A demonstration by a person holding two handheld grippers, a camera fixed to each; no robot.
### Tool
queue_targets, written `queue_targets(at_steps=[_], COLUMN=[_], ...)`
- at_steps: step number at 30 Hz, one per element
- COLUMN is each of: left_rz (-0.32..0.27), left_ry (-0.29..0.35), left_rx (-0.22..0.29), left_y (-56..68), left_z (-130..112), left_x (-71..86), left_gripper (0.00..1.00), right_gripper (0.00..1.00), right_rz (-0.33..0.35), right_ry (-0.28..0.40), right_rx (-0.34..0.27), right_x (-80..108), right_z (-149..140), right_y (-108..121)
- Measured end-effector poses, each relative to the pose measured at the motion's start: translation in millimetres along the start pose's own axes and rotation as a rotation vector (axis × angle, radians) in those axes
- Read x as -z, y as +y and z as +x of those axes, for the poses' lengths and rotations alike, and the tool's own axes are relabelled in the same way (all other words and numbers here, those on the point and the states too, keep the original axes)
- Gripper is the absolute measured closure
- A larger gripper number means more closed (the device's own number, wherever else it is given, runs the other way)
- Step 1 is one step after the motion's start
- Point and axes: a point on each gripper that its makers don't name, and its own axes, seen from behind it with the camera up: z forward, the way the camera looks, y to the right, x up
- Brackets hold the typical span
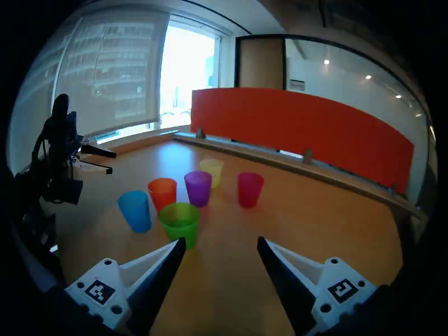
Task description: Pour water
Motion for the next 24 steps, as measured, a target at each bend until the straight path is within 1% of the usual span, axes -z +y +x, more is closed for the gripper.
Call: queue_targets(at_steps=[3, 6, 9, 12, 17, 24], left_rz=[0.030, 0.047, 0.076, 0.108, 0.141, 0.192], left_ry=[0.039, 0.089, 0.137, 0.165, 0.192, 0.238], left_rx=[0.039, 0.073, 0.089, 0.095, 0.101, 0.124], left_y=[-6.9, -11.9, -18.5, -23.6, -23.6, -24.2], left_z=[12, 26, 39, 46, 52, 59], left_x=[4.4, 10.6, 17.1, 21.6, 23.3, 23.3], left_gripper=[0.02, 0.02, 0.02, 0.02, 0.02, 0.02], right_gripper=[0.01, 0.01, 0.01, 0.01, 0.01, 0.01], right_rz=[-0.050, -0.098, -0.150, -0.206, -0.278, -0.364], right_ry=[0.025, 0.050, 0.078, 0.105, 0.154, 0.223], right_rx=[-0.022, -0.047, -0.074, -0.107, -0.149, -0.174], right_x=[6.4, 13.6, 20.9, 27.5, 36.8, 45.5], right_z=[8, 16, 24, 30, 39, 52], right_y=[8, 19, 31, 44, 64, 85])
